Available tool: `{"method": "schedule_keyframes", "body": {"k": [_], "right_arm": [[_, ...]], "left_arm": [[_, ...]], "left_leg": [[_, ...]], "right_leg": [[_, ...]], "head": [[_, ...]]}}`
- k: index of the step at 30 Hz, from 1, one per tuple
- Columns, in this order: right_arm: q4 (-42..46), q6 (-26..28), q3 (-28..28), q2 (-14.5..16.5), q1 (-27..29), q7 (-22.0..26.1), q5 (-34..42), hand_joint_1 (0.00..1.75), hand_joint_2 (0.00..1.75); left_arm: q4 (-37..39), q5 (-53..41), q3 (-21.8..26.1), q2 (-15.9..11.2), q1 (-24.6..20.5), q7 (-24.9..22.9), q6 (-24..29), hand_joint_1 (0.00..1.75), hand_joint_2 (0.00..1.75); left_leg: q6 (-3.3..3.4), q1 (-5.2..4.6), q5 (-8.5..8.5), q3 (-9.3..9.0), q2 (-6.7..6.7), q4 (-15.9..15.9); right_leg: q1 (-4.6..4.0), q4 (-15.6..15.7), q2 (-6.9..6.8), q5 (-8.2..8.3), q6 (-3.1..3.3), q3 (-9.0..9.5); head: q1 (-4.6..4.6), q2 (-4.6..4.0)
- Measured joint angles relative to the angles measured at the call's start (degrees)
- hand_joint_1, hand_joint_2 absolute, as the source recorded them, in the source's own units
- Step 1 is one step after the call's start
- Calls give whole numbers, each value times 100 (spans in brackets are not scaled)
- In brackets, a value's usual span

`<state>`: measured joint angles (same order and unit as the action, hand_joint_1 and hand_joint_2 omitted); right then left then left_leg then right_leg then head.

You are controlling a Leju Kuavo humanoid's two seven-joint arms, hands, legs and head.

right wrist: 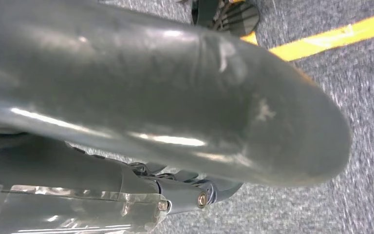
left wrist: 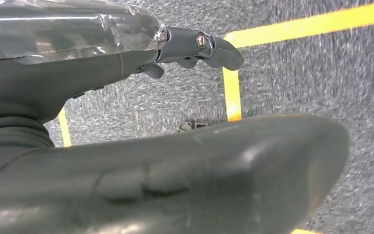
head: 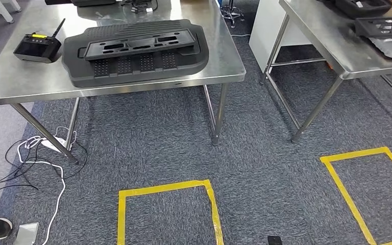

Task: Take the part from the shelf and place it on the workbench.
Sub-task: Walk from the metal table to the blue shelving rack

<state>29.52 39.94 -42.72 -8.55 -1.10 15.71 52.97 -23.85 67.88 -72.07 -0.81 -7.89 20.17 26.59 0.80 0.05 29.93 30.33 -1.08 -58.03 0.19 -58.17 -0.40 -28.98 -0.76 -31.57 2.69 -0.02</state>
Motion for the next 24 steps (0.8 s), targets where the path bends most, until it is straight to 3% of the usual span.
{"method": "schedule_keyframes", "body": {"k": [2,4,7,8,9,10,12,14,17,19,22,23,24], "right_arm": [[-2,1,-7,-6,2,-17,3,0,0],[-4,1,-24,-8,2,-34,8,0,0],[-5,1,-48,-7,-4,-47,29,0,0],[-5,0,-52,-5,-1,-49,39,0,0],[-6,-1,-57,-2,2,-49,47,0,0],[-6,-1,-60,3,4,-49,52,0,0],[-7,-1,-64,14,3,-46,54,0,0],[-8,-1,-66,16,-5,-43,65,0,0],[-10,-14,-80,28,-10,-31,134,0,0],[-18,-30,-91,39,-18,-17,208,0,0],[-40,-61,-108,50,-37,13,304,0,0],[-49,-74,-118,54,-35,22,332,0,0],[-57,-85,-127,59,-30,28,358,0,0]], "left_arm": [[0,1,0,8,-2,0,-1,0,0],[0,1,1,11,-5,1,-1,0,0],[0,3,-1,11,8,2,-1,0,0],[1,4,-1,11,14,2,-1,0,0],[1,5,-2,11,20,2,-1,0,0],[2,5,-2,11,24,2,-1,0,0],[2,5,-2,13,25,0,-1,0,0],[1,7,-2,15,25,-1,0,0,0],[1,11,-2,16,26,-2,24,0,0],[2,10,-2,16,22,-1,53,0,0],[2,2,-2,16,24,-1,71,0,0],[1,0,-2,16,26,-2,74,0,0],[1,-2,-2,16,26,-5,78,0,0]], "left_leg": [[-64,10,20,-16,4,-9],[-129,12,196,59,39,-248],[-207,60,715,532,66,-1285],[-229,82,780,661,66,-1538],[-250,102,725,692,65,-1580],[-269,124,563,617,65,-1393],[-315,167,170,287,95,-646],[-291,177,18,102,142,-180],[-149,149,21,114,140,-140],[-60,144,-6,114,111,-115],[11,113,-12,126,53,-102],[21,94,-9,127,37,-103],[29,74,-5,124,24,-104]], "right_leg": [[11,57,21,31,43,20],[53,132,28,73,97,51],[73,149,39,86,131,56],[79,145,48,82,129,56],[91,135,62,75,120,57],[112,118,81,63,101,60],[147,52,122,13,23,58],[143,-20,155,-34,-70,37],[158,-15,174,-37,-171,39],[174,-201,134,-180,-208,-29],[153,-1232,86,-704,-205,-509],[142,-1537,85,-797,-196,-658],[131,-1656,83,-781,-176,-719]], "head": [[6,0],[-20,0],[-128,0],[-146,0],[-152,0],[-158,0],[-189,0],[-232,0],[-203,0],[-162,0],[-37,0],[-3,0],[26,0]]}}
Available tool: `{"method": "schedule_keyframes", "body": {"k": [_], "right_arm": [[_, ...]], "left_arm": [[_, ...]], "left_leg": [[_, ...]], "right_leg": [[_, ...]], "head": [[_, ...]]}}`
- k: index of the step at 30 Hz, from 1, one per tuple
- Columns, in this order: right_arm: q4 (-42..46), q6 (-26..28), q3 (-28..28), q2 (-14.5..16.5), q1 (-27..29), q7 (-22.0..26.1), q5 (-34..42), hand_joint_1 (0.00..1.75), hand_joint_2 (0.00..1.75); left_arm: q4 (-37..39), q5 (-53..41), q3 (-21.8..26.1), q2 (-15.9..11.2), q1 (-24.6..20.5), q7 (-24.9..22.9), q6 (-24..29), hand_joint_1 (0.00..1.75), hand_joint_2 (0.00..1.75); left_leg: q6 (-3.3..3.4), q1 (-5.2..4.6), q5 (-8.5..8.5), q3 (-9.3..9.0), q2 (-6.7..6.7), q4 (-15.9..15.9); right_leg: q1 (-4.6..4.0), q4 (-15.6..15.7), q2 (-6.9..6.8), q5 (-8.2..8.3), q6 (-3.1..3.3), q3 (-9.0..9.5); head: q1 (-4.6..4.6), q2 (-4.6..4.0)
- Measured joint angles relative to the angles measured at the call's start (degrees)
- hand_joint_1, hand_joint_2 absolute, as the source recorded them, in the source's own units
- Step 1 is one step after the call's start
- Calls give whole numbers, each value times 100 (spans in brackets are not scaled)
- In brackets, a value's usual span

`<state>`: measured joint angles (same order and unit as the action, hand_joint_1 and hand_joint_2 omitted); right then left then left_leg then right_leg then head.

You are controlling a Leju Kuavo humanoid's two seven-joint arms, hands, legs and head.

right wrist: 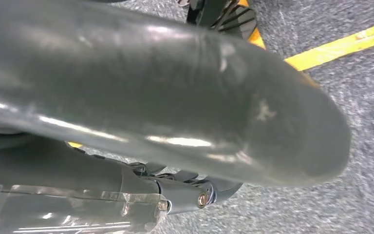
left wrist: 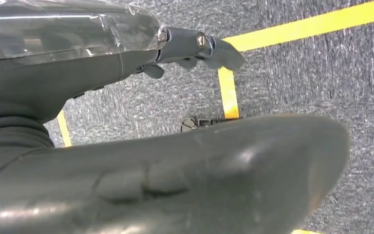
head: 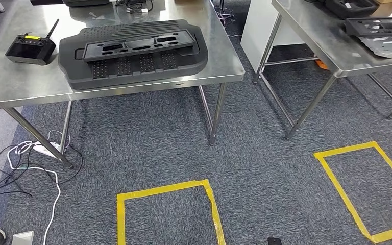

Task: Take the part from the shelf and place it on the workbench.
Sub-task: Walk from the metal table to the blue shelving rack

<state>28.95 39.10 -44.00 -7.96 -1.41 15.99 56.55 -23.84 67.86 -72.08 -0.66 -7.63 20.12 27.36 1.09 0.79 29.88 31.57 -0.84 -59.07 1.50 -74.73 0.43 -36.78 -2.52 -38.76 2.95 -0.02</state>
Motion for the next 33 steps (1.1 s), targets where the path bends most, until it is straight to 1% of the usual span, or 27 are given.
{"method": "schedule_keyframes", "body": {"k": [1,3,4,5,6,7,9,10,11,13,14,15,16,17,18,19,20,22,24,25,26,27,29,30,31,32,33], "right_arm": [[-8,-9,-8,5,4,6,21,0,0],[-20,-20,-17,14,-2,15,51,0,0],[-29,-24,-22,17,-14,19,68,0,0],[-38,-29,-31,23,-28,24,88,0,0],[-49,-33,-46,28,-41,29,110,0,0],[-62,-38,-62,33,-49,35,133,0,0],[-78,-45,-93,45,-51,43,163,0,0],[-83,-48,-103,51,-53,44,172,0,0],[-85,-50,-110,57,-59,45,176,0,0],[-90,-54,-124,66,-68,48,185,0,0],[-96,-55,-134,70,-67,48,192,0,0],[-102,-56,-147,75,-65,48,199,0,0],[-107,-57,-158,81,-63,48,204,0,0],[-110,-57,-167,88,-63,48,205,0,0],[-110,-57,-174,95,-64,48,205,0,0],[-112,-57,-179,100,-68,49,205,0,0],[-114,-56,-184,102,-71,49,205,0,0],[-119,-56,-192,103,-74,49,204,0,0],[-125,-56,-198,105,-68,49,203,0,0],[-127,-56,-201,108,-68,49,203,0,0],[-128,-56,-202,110,-73,49,202,0,0],[-130,-56,-203,113,-80,49,202,0,0],[-140,-62,-205,114,-89,49,202,0,0],[-148,-71,-210,115,-82,49,203,0,0],[-157,-80,-217,115,-74,49,203,0,0],[-165,-92,-228,116,-66,49,202,0,0],[-170,-102,-238,116,-64,49,201,0,0]], "left_arm": [[0,-2,0,0,-1,-3,3,0,0],[-1,-5,0,1,-7,-7,8,0,0],[-1,-7,0,1,-11,-8,9,0,0],[-1,-8,0,2,-13,-9,9,0,0],[-1,-8,0,2,-15,-11,10,0,0],[-1,-7,-1,2,-17,-12,10,0,0],[-1,-4,-2,2,-20,-13,11,0,0],[-1,-3,-2,2,-22,-13,11,0,0],[-1,-2,-2,2,-22,-13,11,0,0],[-1,1,-2,2,-12,-13,12,0,0],[-1,2,-3,2,-4,-13,12,0,0],[0,2,-3,2,4,-13,14,0,0],[0,3,-4,1,8,-13,16,0,0],[0,3,-4,-1,9,-13,18,0,0],[0,3,-4,-3,8,-13,20,0,0],[-1,3,-4,-4,7,-13,21,0,0],[-1,3,-4,-4,6,-13,21,0,0],[-1,3,-4,-4,5,-13,21,0,0],[0,4,-5,-4,1,-13,22,0,0],[1,4,-5,-4,-2,-13,23,0,0],[1,4,-5,-4,-5,-13,25,0,0],[2,4,-4,-4,-4,-13,26,0,0],[2,5,-5,-4,4,-12,25,0,0],[2,7,-6,-4,7,-11,24,0,0],[2,8,-6,-4,8,-9,22,0,0],[2,10,-5,-4,6,-7,19,0,0],[2,13,-5,-4,4,-3,14,0,0]], "left_leg": [[5,-18,4,-9,-11,0],[12,-42,16,-37,-33,2],[5,-58,26,-45,-44,-3],[-11,-65,31,-46,-56,-3],[-32,-67,33,-46,-69,0],[-60,-68,31,-49,-80,9],[-125,-67,61,-65,-72,-8],[-156,-67,146,-34,-44,-115],[-185,-65,285,45,-12,-325],[-226,-41,646,354,32,-1022],[-243,-30,758,504,35,-1338],[-255,-19,771,590,36,-1506],[-263,-8,665,572,37,-1445],[-267,6,467,450,44,-1164],[-267,24,262,277,75,-763],[-264,32,113,121,121,-397],[-249,39,29,18,157,-144],[-196,19,22,-22,186,-17],[-109,13,-4,-24,137,12],[-67,17,-20,-27,111,33],[-31,25,-35,-28,80,55],[-9,24,-40,-28,50,62],[17,12,-36,-24,-11,63],[23,6,-32,-26,-37,63],[25,3,-28,-32,-61,62],[23,1,-22,-40,-81,62],[15,0,-16,-52,-100,62]], "right_leg": [[-16,114,-5,126,34,50],[-68,846,-50,514,137,390],[-101,1210,-89,647,184,552],[-132,1455,-116,717,217,655],[-159,1570,-133,727,237,693],[-174,1593,-122,731,243,693],[-143,1658,-87,774,279,717],[-122,1698,-76,799,302,734],[-99,1733,-66,822,322,749],[-97,1740,-44,830,342,749],[-97,1732,-26,826,345,747],[-95,1722,-4,821,344,746],[-91,1710,25,814,338,747],[-83,1695,58,802,323,753],[-75,1678,90,787,300,758],[-76,1650,122,768,271,756],[-81,1629,150,755,240,749],[-88,1619,188,751,180,732],[-70,1613,192,737,117,730],[-62,1530,160,672,90,696],[-59,1341,118,548,68,612],[-57,1044,68,379,55,477],[-56,335,29,68,34,136],[-56,129,24,34,31,38],[-56,121,18,105,36,31],[-57,331,5,272,50,130],[-60,707,-29,486,72,310]], "head": [[25,0],[68,0],[75,0],[77,0],[71,0],[61,0],[52,0],[33,0],[2,0],[-81,0],[-110,0],[-131,0],[-145,0],[-158,0],[-173,0],[-196,0],[-210,0],[-209,0],[-187,0],[-171,0],[-142,0],[-104,0],[-39,0],[-19,0],[-2,0],[16,0],[33,0]]}}
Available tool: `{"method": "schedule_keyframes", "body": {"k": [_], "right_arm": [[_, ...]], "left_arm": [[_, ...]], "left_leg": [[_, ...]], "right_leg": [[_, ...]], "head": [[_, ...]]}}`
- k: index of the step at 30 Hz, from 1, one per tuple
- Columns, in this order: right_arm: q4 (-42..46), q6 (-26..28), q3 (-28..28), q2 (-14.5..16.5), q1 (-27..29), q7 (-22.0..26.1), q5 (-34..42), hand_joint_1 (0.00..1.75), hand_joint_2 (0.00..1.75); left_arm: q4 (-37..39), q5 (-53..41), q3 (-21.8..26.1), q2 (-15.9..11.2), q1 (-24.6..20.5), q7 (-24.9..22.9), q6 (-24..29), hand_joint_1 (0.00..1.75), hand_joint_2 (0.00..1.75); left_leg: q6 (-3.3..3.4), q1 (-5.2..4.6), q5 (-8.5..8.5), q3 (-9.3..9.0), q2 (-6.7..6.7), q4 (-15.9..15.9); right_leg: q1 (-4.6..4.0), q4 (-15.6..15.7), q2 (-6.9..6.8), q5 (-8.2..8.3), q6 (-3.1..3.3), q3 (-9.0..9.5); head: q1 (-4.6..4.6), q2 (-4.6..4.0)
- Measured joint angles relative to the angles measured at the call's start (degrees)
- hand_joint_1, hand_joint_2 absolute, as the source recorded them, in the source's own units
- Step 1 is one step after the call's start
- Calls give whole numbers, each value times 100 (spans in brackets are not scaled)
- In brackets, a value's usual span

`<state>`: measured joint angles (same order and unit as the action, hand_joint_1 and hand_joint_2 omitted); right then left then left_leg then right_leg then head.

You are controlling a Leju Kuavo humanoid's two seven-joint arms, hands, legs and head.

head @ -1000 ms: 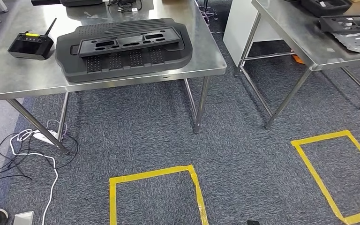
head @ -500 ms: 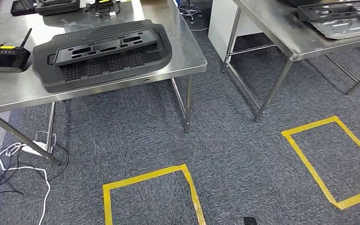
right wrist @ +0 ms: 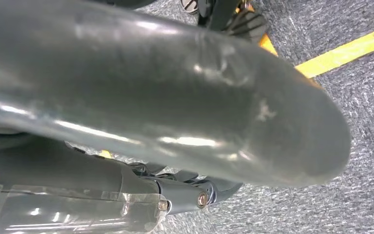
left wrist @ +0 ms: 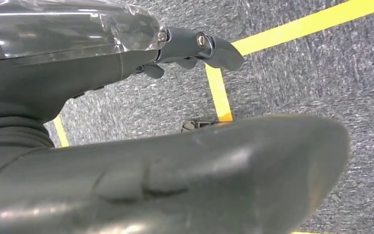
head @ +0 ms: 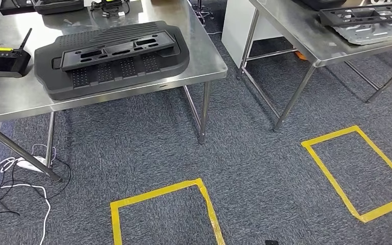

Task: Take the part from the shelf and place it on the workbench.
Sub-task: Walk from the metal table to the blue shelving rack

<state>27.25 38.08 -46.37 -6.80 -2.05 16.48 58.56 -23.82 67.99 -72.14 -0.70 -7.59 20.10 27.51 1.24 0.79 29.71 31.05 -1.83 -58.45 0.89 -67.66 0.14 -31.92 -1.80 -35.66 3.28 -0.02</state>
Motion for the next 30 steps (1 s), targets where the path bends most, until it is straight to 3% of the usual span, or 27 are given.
{"method": "schedule_keyframes", "body": {"k": [2,3,5,7,9,11,12,13,14,16,18,21,23,26,27,28,29,30], "right_arm": [[-4,-10,-11,0,-15,0,-5,0,0],[-4,-11,-13,0,-22,0,-8,0,0],[-8,-13,-18,0,-23,-2,-10,0,0],[-14,-15,-25,3,-16,-4,-9,0,0],[-16,-20,-31,8,-25,-4,-8,0,0],[-19,-24,-38,9,-33,-5,5,0,0],[-22,-25,-43,9,-32,-7,14,0,0],[-25,-25,-48,9,-30,-9,23,0,0],[-27,-25,-52,11,-29,-12,29,0,0],[-28,-25,-58,17,-30,-16,40,0,0],[-31,-23,-60,21,-38,-26,58,0,0],[-36,-21,-60,22,-35,-34,91,0,0],[-40,-20,-61,29,-32,-35,115,0,0],[-44,-20,-64,37,-56,-35,126,0,0],[-49,-20,-68,37,-54,-35,128,0,0],[-54,-20,-73,37,-46,-35,130,0,0],[-58,-20,-77,37,-37,-35,132,0,0],[-60,-20,-81,37,-31,-35,133,0,0]], "left_arm": [[0,4,1,0,-4,7,-10,0,0],[0,7,1,0,-5,9,-15,0,0],[-1,14,0,1,-7,11,-24,0,0],[-1,25,-1,2,-10,14,-27,0,0],[0,32,-1,2,-8,16,-27,0,0],[0,33,-1,2,4,16,-27,0,0],[0,33,-1,2,13,16,-28,0,0],[0,33,-1,2,20,16,-28,0,0],[0,33,-1,2,25,16,-29,0,0],[0,33,-1,2,27,16,-29,0,0],[0,33,-1,2,23,14,-31,0,0],[0,32,-1,3,14,4,-40,0,0],[0,31,-1,3,3,-1,-45,0,0],[0,31,-1,3,-2,-3,-51,0,0],[0,31,-1,3,0,-3,-52,0,0],[0,31,-1,4,0,-4,-54,0,0],[0,31,-1,4,-1,-5,-55,0,0],[0,31,-1,4,-4,-7,-56,0,0]], "left_leg": [[-38,-17,18,-16,-37,-4],[-65,-24,24,-20,-53,-4],[-129,-25,23,-35,-83,12],[-200,-16,85,-43,-48,-44],[-253,-11,362,116,56,-465],[-282,-8,713,448,116,-1191],[-291,-6,787,577,123,-1456],[-295,-2,749,622,127,-1533],[-294,4,604,565,132,-1389],[-276,28,209,251,208,-673],[-245,37,31,43,312,-150],[-148,21,20,24,291,-47],[-64,32,-10,12,225,0],[-2,26,-21,11,108,27],[3,21,-17,11,71,27],[5,19,-12,7,40,26],[2,18,-6,0,13,25],[-8,19,2,-13,-11,25]], "right_leg": [[-38,695,-110,255,50,317],[-61,875,-142,294,72,391],[-91,944,-116,293,117,395],[-65,1001,-74,330,179,416],[-34,1051,-39,367,235,438],[-40,1046,6,365,260,435],[-42,1037,36,361,264,433],[-42,1025,72,355,263,432],[-39,1009,113,347,256,434],[-30,972,194,319,220,439],[-41,924,258,290,169,421],[-31,923,323,288,79,400],[-18,759,246,166,21,332],[-8,-208,71,-330,-39,-126],[-3,-503,55,-426,-52,-270],[-1,-626,46,-419,-57,-333],[0,-526,34,-305,-53,-290],[1,-215,9,-109,-42,-143]], "head": [[24,0],[25,0],[11,0],[-7,0],[-70,0],[-149,0],[-169,0],[-182,0],[-194,0],[-226,0],[-256,0],[-252,0],[-215,0],[-107,0],[-88,0],[-71,0],[-54,0],[-33,0]]}}
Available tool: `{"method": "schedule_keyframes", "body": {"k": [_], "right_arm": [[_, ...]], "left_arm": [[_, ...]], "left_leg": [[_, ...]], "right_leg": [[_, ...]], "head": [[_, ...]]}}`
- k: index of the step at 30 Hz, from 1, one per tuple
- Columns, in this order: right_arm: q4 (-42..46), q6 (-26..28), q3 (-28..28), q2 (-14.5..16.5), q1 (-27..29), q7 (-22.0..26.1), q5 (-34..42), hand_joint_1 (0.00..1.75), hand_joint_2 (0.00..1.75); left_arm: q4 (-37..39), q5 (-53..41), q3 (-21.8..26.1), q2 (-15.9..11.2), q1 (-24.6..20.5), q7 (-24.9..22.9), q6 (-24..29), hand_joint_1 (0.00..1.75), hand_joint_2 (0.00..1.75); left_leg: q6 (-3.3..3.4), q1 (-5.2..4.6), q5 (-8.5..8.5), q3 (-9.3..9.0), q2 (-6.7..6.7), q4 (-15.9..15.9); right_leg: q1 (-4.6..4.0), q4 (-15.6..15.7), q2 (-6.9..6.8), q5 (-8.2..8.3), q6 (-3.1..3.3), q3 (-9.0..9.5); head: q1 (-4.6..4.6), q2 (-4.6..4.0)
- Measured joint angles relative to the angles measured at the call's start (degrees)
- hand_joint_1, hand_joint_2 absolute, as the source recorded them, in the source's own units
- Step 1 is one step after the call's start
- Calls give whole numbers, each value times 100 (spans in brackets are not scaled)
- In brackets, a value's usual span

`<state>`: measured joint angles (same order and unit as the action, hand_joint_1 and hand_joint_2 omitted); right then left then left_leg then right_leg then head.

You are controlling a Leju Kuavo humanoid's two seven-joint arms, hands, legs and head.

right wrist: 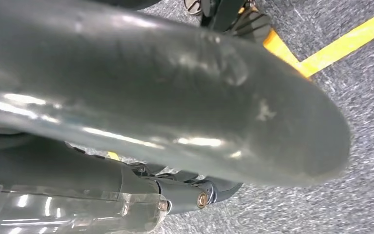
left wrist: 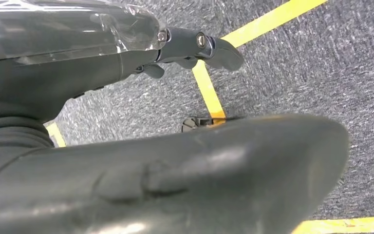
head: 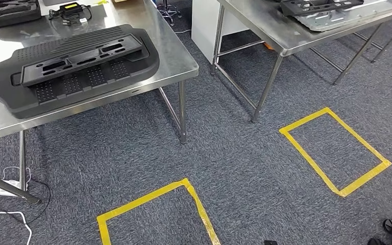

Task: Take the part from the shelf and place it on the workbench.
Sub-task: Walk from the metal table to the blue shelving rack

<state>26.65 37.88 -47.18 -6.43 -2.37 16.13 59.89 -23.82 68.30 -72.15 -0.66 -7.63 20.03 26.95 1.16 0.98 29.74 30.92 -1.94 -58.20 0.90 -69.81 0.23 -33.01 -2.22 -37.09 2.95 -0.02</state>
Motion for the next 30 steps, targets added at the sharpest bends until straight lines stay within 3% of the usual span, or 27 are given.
{"method": "schedule_keyframes", "body": {"k": [2,4,6,8,10,12,13,14,15,17,19,21,23,24,26,28,29,30], "right_arm": [[-1,3,-7,1,-9,2,8,0,0],[-3,9,-18,2,-24,14,37,0,0],[-16,13,-27,2,-24,31,75,0,0],[-28,15,-31,7,-25,42,95,0,0],[-35,15,-32,11,-36,48,105,0,0],[-45,14,-34,13,-41,54,122,0,0],[-50,14,-35,16,-39,57,131,0,0],[-55,14,-36,20,-38,60,140,0,0],[-59,13,-37,24,-38,62,146,0,0],[-63,13,-38,32,-43,68,160,0,0],[-67,13,-38,35,-53,72,174,0,0],[-75,13,-38,33,-57,72,185,0,0],[-85,13,-38,37,-50,71,190,0,0],[-89,13,-38,40,-54,72,191,0,0],[-91,13,-38,46,-68,72,195,0,0],[-96,10,-38,48,-65,70,202,0,0],[-100,8,-39,49,-56,68,205,0,0],[-105,6,-40,50,-49,66,208,0,0]], "left_arm": [[0,-1,0,0,-7,-3,-2,0,0],[0,-2,0,0,-15,-11,-5,0,0],[0,-3,-1,1,-19,-20,-8,0,0],[0,-5,-1,1,-23,-22,-9,0,0],[0,-5,0,0,-21,-22,-9,0,0],[0,-4,-1,0,-6,-23,-8,0,0],[0,-4,-1,0,2,-25,-7,0,0],[0,-4,-2,0,6,-26,-7,0,0],[0,-7,-2,0,7,-28,-7,0,0],[0,-16,-2,0,4,-32,-7,0,0],[0,-31,-1,0,1,-40,-7,0,0],[-1,-42,-2,2,-3,-54,-7,0,0],[-1,-44,-2,7,-11,-64,-7,0,0],[-1,-44,-1,9,-14,-66,-7,0,0],[0,-44,-1,10,-10,-72,-7,0,0],[0,-44,-2,11,-1,-79,-8,0,0],[0,-44,-2,11,-1,-81,-9,0,0],[0,-44,-2,11,-2,-82,-9,0,0]], "left_leg": [[-40,-12,25,-29,-46,-4],[-95,-31,41,-47,-79,-4],[-161,-35,45,-72,-110,19],[-230,-24,154,-57,-50,-103],[-275,-14,481,163,76,-643],[-293,-16,806,516,134,-1387],[-293,-16,835,621,143,-1592],[-288,-15,750,631,147,-1586],[-277,-13,560,535,157,-1350],[-241,-1,161,209,282,-567],[-204,6,18,39,411,-116],[-151,-8,24,31,393,-68],[-67,-5,-5,13,314,-21],[-30,5,-19,5,267,5],[11,2,-21,4,172,20],[20,-3,-12,4,77,19],[17,-1,-6,-2,39,18],[7,3,3,-14,2,18]], "right_leg": [[-21,785,-130,339,43,361],[-59,1142,-199,433,98,507],[-74,1159,-136,440,162,504],[-53,1207,-87,469,233,524],[-38,1236,-45,490,288,535],[-50,1226,13,483,314,532],[-55,1218,51,478,319,534],[-57,1208,95,473,319,538],[-56,1198,142,465,313,546],[-63,1166,229,440,277,554],[-70,1133,301,424,226,533],[-55,1134,365,431,162,509],[-38,1047,296,362,93,475],[-36,873,218,248,61,398],[-26,206,69,-106,9,79],[-8,-415,39,-308,-32,-227],[1,-449,30,-248,-41,-249],[8,-258,12,-89,-43,-160]], "head": [[29,0],[25,0],[0,0],[-33,0],[-97,0],[-156,0],[-169,0],[-179,0],[-189,0],[-220,0],[-242,0],[-240,0],[-223,0],[-197,0],[-128,0],[-84,0],[-66,0],[-45,0]]}}
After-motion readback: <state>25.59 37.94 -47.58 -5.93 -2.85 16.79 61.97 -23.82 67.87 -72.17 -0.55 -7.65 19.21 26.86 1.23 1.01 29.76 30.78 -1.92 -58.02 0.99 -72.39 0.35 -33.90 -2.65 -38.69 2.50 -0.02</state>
